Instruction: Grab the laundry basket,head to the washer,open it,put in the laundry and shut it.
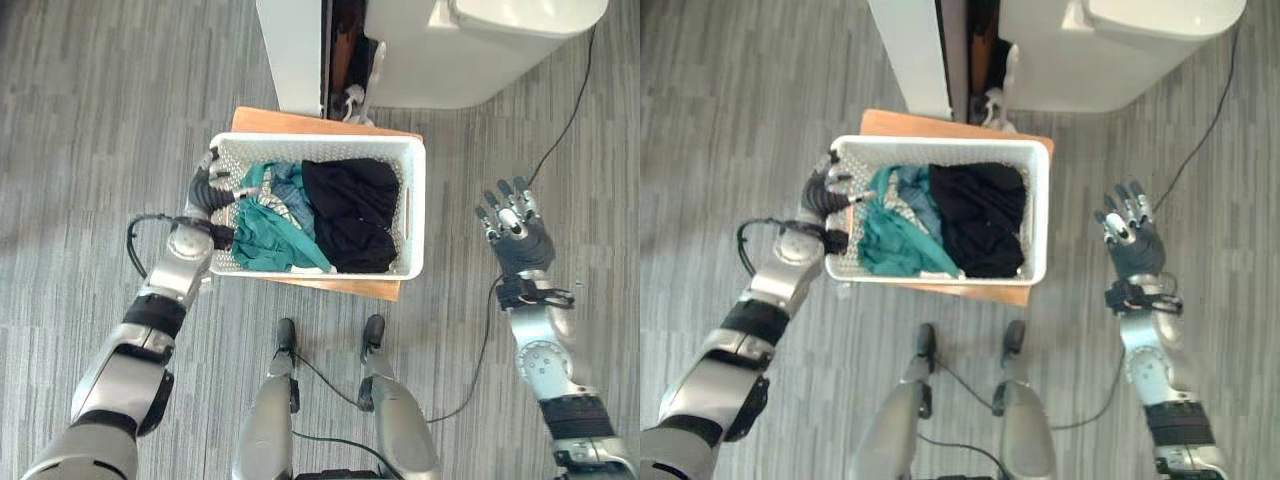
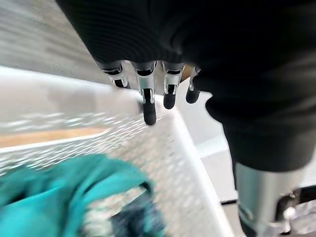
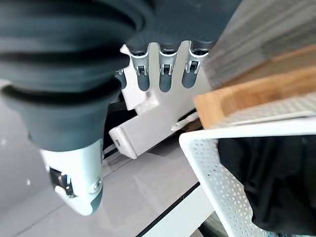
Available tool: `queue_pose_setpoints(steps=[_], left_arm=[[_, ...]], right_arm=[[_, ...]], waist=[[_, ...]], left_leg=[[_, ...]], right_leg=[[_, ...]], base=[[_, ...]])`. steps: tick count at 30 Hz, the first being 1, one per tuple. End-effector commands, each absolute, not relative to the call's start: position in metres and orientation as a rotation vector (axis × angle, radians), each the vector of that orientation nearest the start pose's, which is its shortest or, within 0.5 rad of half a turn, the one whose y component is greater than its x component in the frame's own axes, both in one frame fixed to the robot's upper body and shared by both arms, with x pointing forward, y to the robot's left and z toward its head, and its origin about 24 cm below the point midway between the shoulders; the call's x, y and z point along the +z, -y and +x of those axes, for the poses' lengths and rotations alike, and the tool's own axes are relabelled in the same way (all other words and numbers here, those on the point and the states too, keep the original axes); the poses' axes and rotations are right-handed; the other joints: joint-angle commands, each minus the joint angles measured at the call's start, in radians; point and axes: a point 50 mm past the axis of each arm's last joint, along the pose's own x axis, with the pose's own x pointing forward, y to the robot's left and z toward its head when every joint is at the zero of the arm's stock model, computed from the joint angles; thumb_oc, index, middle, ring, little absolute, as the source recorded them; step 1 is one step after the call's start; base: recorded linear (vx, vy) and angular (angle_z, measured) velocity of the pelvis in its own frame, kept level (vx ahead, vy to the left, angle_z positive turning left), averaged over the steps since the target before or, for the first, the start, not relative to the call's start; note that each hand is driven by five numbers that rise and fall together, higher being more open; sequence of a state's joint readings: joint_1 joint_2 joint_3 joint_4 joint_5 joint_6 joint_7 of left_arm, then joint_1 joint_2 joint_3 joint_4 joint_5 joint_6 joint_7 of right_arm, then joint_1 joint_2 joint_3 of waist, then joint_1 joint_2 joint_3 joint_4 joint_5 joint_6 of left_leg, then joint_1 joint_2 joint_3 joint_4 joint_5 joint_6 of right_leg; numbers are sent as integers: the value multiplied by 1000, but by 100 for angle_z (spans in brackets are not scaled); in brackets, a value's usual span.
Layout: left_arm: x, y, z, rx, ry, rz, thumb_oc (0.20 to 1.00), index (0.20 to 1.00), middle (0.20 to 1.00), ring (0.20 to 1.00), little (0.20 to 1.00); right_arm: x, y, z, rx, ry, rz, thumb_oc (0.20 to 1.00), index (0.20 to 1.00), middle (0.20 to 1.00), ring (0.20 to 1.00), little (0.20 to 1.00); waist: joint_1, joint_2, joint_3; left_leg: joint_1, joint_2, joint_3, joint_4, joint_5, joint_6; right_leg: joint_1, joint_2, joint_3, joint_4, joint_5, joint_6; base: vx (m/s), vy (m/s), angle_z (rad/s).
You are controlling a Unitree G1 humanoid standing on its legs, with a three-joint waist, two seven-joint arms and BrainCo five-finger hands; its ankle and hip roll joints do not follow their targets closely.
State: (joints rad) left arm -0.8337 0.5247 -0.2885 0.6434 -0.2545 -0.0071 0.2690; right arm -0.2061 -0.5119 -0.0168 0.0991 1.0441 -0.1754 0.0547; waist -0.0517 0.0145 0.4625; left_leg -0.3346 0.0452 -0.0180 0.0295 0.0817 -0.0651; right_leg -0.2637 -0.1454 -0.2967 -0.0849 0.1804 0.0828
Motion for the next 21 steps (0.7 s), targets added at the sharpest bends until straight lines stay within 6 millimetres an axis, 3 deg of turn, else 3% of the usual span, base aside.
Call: queue_pose_setpoints(steps=[1,7,10,18,21], left_arm=[[184,-221,387,266,237,424,1000,1000,1000,1000,1000],[205,-231,382,326,314,442,1000,1000,1000,1000,1000],[222,-236,368,329,414,433,1000,1000,1000,1000,1000],[219,-258,347,374,436,469,1000,1000,1000,1000,1000],[209,-267,346,399,386,512,1000,1000,1000,1000,1000]], right_arm=[[141,259,276,36,462,558,1000,1000,1000,1000,1000],[133,253,275,44,438,567,1000,1000,1000,1000,1000],[127,254,274,41,414,542,1000,1000,1000,1000,1000],[119,252,275,41,371,526,1000,1000,1000,1000,1000],[120,251,276,41,379,537,1000,1000,1000,1000,1000]], waist=[[-2,-11,-77],[-2,-14,-77],[5,-10,-75],[10,-13,-78],[10,-15,-76]], left_leg=[[-47,63,11,51,-18,-38],[-48,66,16,51,-22,-40],[-45,66,20,54,-27,-40],[-43,65,21,69,-41,-37],[-45,66,20,73,-44,-36]], right_leg=[[-65,-79,72,111,-78,74],[-68,-79,73,109,-79,72],[-63,-81,70,111,-82,69],[-59,-80,74,119,-91,61],[-62,-80,78,122,-93,59]], base=[[0,0,0],[0,0,0],[0,0,0],[6,-2,-1],[0,0,0]])
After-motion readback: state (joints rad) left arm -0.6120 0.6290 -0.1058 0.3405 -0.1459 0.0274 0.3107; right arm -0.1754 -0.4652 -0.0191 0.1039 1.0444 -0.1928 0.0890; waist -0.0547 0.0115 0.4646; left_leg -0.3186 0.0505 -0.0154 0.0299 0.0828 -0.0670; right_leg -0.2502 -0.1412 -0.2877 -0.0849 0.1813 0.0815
